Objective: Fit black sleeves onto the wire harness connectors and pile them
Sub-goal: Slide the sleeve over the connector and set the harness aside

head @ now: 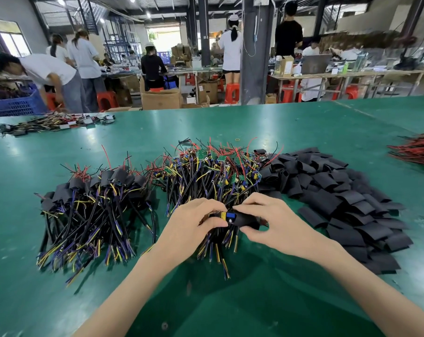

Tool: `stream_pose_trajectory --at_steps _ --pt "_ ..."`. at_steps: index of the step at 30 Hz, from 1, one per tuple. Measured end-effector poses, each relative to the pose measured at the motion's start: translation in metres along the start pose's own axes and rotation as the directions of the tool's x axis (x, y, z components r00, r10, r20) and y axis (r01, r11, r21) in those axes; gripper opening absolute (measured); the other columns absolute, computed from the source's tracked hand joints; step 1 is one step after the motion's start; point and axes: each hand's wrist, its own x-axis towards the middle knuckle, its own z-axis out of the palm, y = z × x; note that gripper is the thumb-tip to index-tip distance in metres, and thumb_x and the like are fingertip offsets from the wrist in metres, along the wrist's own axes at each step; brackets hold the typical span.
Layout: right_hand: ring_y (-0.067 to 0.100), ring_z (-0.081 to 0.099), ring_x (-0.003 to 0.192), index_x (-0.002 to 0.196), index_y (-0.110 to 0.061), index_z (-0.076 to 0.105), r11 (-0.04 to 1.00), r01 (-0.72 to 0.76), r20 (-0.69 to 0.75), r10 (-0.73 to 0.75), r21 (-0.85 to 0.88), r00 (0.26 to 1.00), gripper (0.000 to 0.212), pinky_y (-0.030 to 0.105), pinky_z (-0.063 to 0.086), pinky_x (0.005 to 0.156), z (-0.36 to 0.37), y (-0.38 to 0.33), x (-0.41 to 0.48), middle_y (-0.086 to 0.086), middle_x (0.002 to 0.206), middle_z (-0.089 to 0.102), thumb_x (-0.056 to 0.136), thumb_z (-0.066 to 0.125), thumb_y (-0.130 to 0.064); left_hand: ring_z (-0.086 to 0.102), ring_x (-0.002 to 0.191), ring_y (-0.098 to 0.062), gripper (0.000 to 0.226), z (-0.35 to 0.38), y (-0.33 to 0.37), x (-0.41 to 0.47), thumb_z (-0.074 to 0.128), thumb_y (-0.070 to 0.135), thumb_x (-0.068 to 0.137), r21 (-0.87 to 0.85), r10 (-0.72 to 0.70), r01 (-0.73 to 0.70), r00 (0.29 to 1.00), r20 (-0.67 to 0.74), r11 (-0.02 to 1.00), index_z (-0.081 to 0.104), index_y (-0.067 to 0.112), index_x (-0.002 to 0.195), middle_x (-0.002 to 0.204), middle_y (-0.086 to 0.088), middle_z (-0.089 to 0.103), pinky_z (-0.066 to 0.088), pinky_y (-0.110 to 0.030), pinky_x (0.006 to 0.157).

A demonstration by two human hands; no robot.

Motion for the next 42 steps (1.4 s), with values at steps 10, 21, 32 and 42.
stream_pose_trajectory --at_steps 10,21,32,42 --pt "0.009 0.054 0.086 0.115 -0.019 0.068 0.984 -0.081 0.034 0.077 0.157 0.996 0.037 0.024 0.05 0.068 -0.004 0.001 0.0 -0.002 0.099 0.059 0.078 0.071 -0.012 0.053 0.084 0.004 0.017 0.001 0.001 -0.001 0.071 0.021 0.082 -0.026 -0.017 0.017 1.0 0.016 1.0 0.069 0.019 0.099 0.089 0.014 0.062 0.037 -0.008 0.075" --pt "0.014 0.055 0.095 0.121 -0.008 0.063 1.0 0.011 -0.054 -0.012 -0.028 0.998 0.041 0.025 0.043 0.089 0.0 -0.006 0.001 0.004 0.106 0.06 0.08 0.07 -0.011 0.056 0.077 -0.004 0.037 0.003 0.001 -0.001 0.063 0.018 0.09 -0.107 -0.06 0.066 0.997 0.057 0.992 0.052 0.028 0.123 0.089 0.015 0.066 0.038 -0.009 0.074" --pt "0.011 0.052 0.1 0.122 -0.008 0.061 0.994 0.076 -0.015 -0.077 -0.077 0.997 0.04 0.015 0.035 0.093 0.005 -0.005 0.0 0.002 0.109 0.058 0.083 0.067 -0.014 0.061 0.065 -0.017 0.046 0.007 -0.003 -0.001 0.06 0.017 0.092 -0.059 0.006 -0.005 1.0 0.012 0.998 0.04 0.053 0.111 0.085 0.031 0.065 0.045 -0.027 0.074" --pt "0.018 0.038 0.127 0.137 -0.008 0.046 0.982 0.056 -0.15 -0.084 -0.183 0.985 0.058 0.03 0.028 0.11 0.008 -0.001 0.001 0.008 0.136 0.045 0.085 0.068 -0.017 0.061 0.076 0.007 0.031 -0.002 -0.002 0.003 0.062 0.017 0.084 -0.005 0.062 -0.064 0.975 -0.213 0.998 0.053 0.039 0.105 0.086 0.03 0.064 0.042 -0.005 0.074"
